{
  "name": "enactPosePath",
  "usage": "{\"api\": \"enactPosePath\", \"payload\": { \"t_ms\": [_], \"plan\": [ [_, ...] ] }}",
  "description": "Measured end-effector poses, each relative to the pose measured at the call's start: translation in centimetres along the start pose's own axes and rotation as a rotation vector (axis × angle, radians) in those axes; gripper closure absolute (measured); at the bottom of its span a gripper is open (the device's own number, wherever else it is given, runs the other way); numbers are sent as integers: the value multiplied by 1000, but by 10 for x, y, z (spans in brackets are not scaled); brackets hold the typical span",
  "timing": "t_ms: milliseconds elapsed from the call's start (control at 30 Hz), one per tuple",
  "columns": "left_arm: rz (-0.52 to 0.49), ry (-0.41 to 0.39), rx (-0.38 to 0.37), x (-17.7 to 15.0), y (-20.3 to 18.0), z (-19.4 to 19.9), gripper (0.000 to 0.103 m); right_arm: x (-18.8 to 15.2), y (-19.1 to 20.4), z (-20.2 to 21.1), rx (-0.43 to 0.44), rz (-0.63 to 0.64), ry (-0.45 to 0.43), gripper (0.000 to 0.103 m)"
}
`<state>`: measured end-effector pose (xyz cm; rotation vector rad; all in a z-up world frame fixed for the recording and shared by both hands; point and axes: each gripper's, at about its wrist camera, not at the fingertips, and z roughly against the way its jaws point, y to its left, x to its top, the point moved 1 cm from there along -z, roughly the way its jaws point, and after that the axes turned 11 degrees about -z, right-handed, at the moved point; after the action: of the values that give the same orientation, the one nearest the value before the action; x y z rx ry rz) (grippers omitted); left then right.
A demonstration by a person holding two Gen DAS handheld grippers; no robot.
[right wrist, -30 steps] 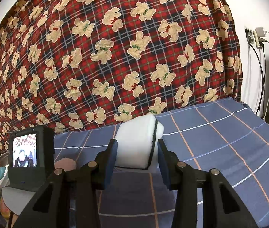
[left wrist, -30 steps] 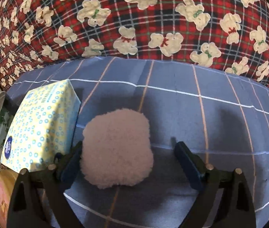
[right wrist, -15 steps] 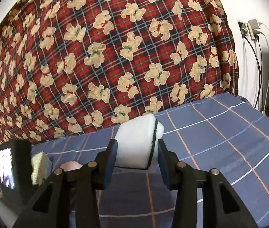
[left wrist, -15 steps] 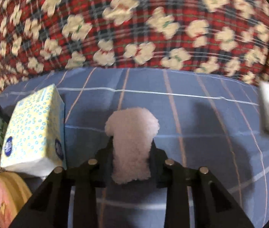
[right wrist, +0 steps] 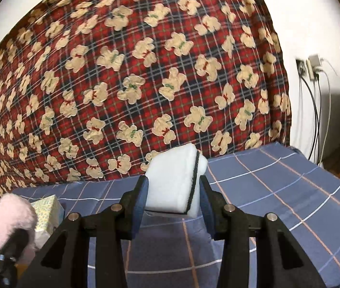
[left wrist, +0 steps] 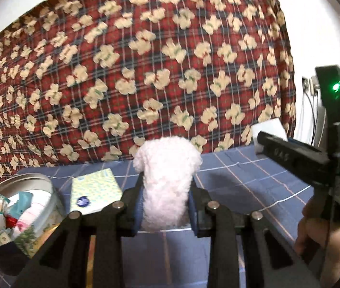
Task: Organize soft objects
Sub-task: 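Carry the pink puff and white sponge in both tools over the tray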
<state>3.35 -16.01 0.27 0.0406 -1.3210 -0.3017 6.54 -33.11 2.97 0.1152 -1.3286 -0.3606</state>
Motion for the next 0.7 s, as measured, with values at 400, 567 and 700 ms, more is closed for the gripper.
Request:
{"api": "enactPosePath", "payload": {
  "t_ms": [400, 567, 700],
  "plan": [
    [31, -29, -22, -14, 29, 29, 74, -22, 26, 30, 60, 23, 16, 58],
    [32, -41, -17, -18, 38, 36, 73, -38, 42, 56, 77, 54, -10, 58],
    [35, -35, -31, -23, 47, 41, 73, -49, 60, 68, 71, 124, -35, 58]
  ]
}}
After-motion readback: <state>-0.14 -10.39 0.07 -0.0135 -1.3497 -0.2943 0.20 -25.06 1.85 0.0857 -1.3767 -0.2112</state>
